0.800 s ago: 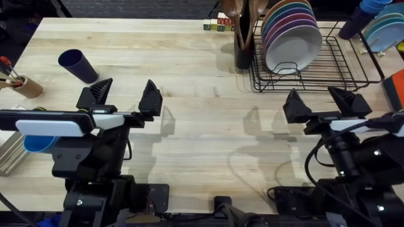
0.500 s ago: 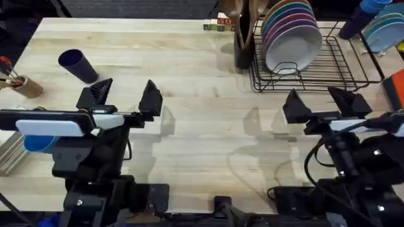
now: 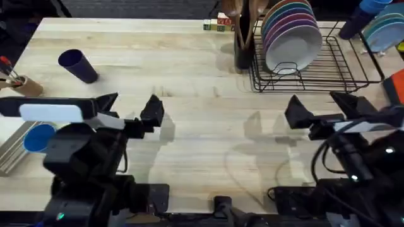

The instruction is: Pick up the cup on the table and put them onto the rack.

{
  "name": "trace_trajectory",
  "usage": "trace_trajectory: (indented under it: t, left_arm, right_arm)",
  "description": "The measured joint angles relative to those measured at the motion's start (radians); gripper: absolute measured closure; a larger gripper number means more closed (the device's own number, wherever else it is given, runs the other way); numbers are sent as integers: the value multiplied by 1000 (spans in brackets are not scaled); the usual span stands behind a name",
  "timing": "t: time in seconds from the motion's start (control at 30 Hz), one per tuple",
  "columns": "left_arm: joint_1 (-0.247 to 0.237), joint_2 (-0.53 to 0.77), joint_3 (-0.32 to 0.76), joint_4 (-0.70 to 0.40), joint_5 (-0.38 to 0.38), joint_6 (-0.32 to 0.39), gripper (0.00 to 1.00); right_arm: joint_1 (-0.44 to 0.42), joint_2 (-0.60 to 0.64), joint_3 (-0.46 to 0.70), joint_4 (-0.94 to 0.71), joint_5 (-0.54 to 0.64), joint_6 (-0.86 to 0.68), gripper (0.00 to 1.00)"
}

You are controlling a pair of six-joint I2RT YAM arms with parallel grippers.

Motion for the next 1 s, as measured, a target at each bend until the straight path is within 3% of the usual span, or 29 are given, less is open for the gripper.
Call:
trace_trajectory:
  t: [0.1,0.3,0.33,0.43,0.47,0.57,0.6,0.8,1.0]
  left_arm:
    - [0,0,85,-105,0,-1,8]
    - [0,11,288,-216,0,-5,8]
    - [0,56,375,-294,0,-20,8]
    - [0,138,466,-387,0,-48,8]
    - [0,246,573,-488,6,-70,8]
    - [0,363,686,-592,17,-82,8]
    - [0,488,796,-695,22,-86,8]
    - [0,716,945,-826,23,-90,8]
    - [0,872,1011,-837,23,-90,8]
  right_arm:
    - [0,26,87,-87,0,-6,6]
    - [0,138,258,-199,-4,-5,6]
    - [0,226,333,-240,-22,-3,7]
    - [0,324,400,-275,-56,-2,6]
    - [0,426,473,-318,-91,-2,6]
    - [0,530,562,-376,-110,-2,6]
    - [0,625,657,-434,-120,-2,5]
    - [0,768,813,-531,-128,-2,6]
    - [0,833,875,-548,-137,-2,5]
